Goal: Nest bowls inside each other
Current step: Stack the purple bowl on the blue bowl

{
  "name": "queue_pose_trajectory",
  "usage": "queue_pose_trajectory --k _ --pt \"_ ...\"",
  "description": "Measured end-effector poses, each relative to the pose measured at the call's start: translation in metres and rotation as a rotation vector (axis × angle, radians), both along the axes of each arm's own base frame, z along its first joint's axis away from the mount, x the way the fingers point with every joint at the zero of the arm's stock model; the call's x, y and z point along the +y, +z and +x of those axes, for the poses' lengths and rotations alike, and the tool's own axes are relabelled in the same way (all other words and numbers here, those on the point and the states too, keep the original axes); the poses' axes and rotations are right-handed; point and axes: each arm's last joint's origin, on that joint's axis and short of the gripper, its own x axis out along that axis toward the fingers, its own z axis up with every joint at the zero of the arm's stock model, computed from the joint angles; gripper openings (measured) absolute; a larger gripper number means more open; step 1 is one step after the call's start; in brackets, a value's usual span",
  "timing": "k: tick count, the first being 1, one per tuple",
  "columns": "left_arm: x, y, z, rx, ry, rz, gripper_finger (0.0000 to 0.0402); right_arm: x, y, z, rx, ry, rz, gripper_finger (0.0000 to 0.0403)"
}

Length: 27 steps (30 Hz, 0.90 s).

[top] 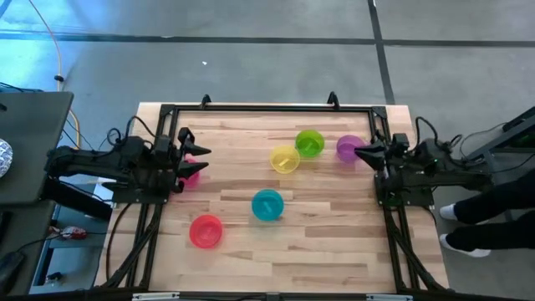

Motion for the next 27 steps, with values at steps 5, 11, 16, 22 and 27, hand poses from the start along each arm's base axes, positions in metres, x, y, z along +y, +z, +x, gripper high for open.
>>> queue_pose_trajectory --k 5,11,16,22,27 --pt "0.0 0.028 0.011 -0.019 -0.035 0.016 0.0181 0.002 0.037 0.009 0.05 0.044 -0.067 0.0044" --pt "0.001 0.043 0.022 -0.019 -0.029 0.04 0.0181 0.004 0.065 0.022 0.171 0.112 -0.163 0.0044" --pt "0.001 0.041 0.029 0.002 -0.03 0.036 0.0181 0.01 0.073 0.026 0.093 0.319 -0.257 0.0044" --pt "0.001 0.04 0.036 -0.009 -0.044 0.011 0.0181 0.015 0.08 0.023 -0.07 0.471 -0.286 0.0044" --pt "0.001 0.039 0.038 -0.01 -0.059 -0.005 0.0181 0.016 0.082 0.018 -0.119 0.498 -0.396 0.0044"
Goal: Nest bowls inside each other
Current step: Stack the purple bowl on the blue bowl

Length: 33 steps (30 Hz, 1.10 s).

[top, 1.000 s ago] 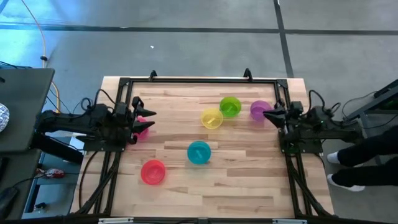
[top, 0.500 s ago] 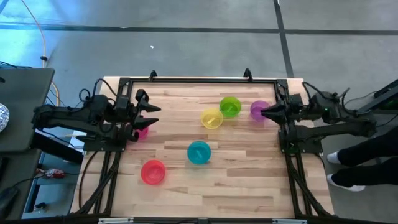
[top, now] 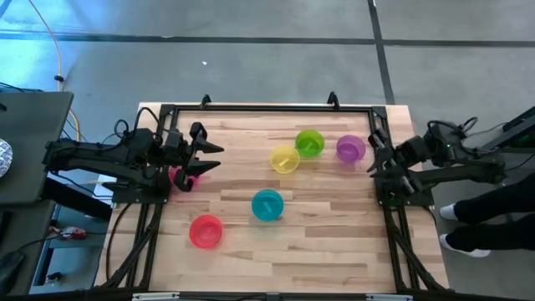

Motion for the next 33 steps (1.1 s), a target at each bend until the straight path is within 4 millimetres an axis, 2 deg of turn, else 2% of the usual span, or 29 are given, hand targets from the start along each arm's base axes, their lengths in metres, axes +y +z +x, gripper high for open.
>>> queue_pose_trajectory --k 4,8,13,18,22,29,33 --pt "0.0 -0.001 0.001 0.004 -0.009 -0.04 0.0181 -0.001 0.0 -0.001 -0.026 -0.036 -0.039 0.0044" --pt "0.0 -0.001 0.001 0.002 -0.013 -0.062 0.0181 -0.005 -0.001 0.001 0.012 -0.18 0.032 0.0044" --pt "0.0 -0.001 0.001 0.002 -0.012 -0.062 0.0181 -0.007 -0.001 0.002 0.021 -0.264 0.073 0.0044" --pt "0.0 -0.001 0.001 0.003 -0.005 -0.04 0.0181 -0.013 -0.004 0.003 0.037 -0.463 0.087 0.0044" --pt "0.0 -0.001 0.001 0.005 -0.019 -0.017 0.0181 -0.019 -0.016 0.003 0.162 -0.669 0.072 0.0044" --pt "0.001 -0.011 0.002 0.103 0.009 -0.029 0.0181 -0.03 -0.054 -0.006 0.503 -1.099 0.341 0.0044" --pt "0.002 -0.018 0.003 0.17 0.066 -0.041 0.0181 -0.032 -0.06 -0.01 0.509 -1.198 0.526 0.0044"
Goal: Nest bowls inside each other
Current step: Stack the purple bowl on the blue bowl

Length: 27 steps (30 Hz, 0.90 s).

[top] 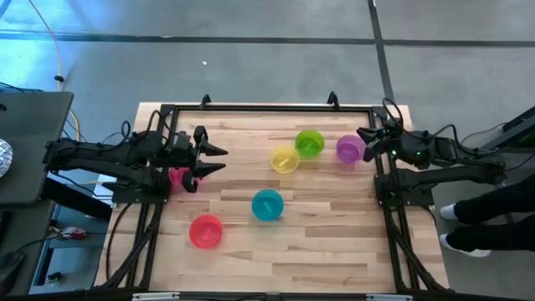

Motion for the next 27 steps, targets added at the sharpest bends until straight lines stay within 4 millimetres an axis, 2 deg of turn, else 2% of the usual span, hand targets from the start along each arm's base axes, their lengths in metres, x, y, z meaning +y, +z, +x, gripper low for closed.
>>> queue_pose_trajectory --k 6,14,18,21,27 --pt "0.002 -0.008 0.0 0.079 0.087 -0.003 0.0181 -0.003 -0.002 -0.003 -0.081 -0.13 0.089 0.0044" --pt "0.008 -0.018 -0.003 0.2 0.265 0.057 0.0181 -0.008 -0.026 -0.017 -0.077 -0.314 0.477 0.0044" --pt "0.01 -0.018 -0.004 0.216 0.356 0.101 0.0181 -0.011 -0.028 -0.02 -0.042 -0.331 0.502 0.0044" --pt "0.011 -0.018 -0.004 0.222 0.409 0.119 0.0181 -0.014 -0.027 -0.02 -0.082 -0.377 0.518 0.0044" --pt "0.012 -0.018 -0.005 0.223 0.428 0.119 0.0181 -0.018 -0.029 -0.022 -0.124 -0.426 0.63 0.0044"
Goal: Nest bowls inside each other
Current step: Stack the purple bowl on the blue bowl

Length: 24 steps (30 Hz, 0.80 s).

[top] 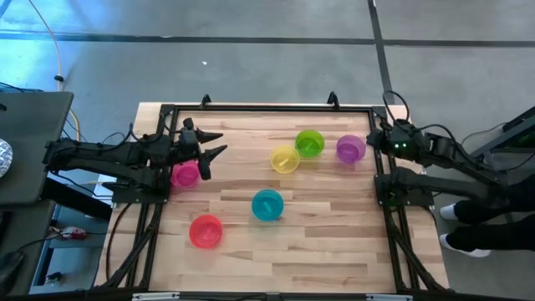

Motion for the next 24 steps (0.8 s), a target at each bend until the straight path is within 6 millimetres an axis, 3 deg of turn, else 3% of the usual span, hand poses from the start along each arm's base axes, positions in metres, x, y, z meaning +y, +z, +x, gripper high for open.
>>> queue_pose_trajectory --k 8,17,24 --pt "0.0 0.0 0.0 0.0 -0.001 0.0 0.0181 -0.013 -0.002 0.005 0.086 -0.066 -0.014 0.0044" --pt "0.0 -0.002 0.002 0.011 -0.001 -0.001 0.0181 -0.043 -0.014 0.034 0.351 0.376 -0.056 0.0044" --pt "0.0 -0.004 0.005 0.01 0.0 -0.026 0.0181 -0.07 -0.018 0.036 0.525 0.326 0.132 0.0044"
